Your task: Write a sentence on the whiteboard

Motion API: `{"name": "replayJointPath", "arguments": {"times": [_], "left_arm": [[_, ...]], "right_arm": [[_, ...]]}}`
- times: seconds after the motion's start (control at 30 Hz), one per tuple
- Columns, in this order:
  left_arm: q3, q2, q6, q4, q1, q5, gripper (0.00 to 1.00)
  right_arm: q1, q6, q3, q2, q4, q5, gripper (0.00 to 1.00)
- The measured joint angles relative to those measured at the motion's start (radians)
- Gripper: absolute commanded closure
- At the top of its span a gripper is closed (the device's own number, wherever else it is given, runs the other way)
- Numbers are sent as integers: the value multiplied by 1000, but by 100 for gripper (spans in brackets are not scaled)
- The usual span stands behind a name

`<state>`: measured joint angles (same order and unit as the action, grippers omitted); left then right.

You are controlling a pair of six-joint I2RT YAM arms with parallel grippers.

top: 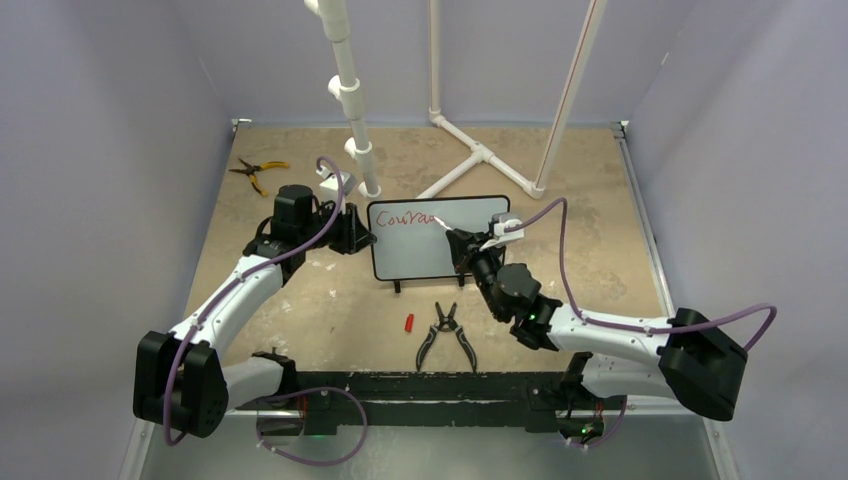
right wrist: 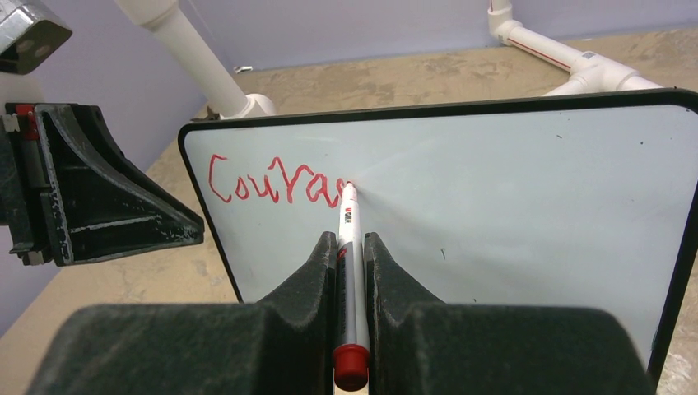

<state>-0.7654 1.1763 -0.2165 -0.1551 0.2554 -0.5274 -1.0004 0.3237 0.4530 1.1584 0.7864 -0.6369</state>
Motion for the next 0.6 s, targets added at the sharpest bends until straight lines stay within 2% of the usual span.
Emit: {"name": "replayJointPath", "arguments": {"times": [0.6], "left_arm": [[0, 0, 0, 0, 0, 0, 76]], "right_arm": [[0, 4, 7, 5, 6, -2, 100]]}}
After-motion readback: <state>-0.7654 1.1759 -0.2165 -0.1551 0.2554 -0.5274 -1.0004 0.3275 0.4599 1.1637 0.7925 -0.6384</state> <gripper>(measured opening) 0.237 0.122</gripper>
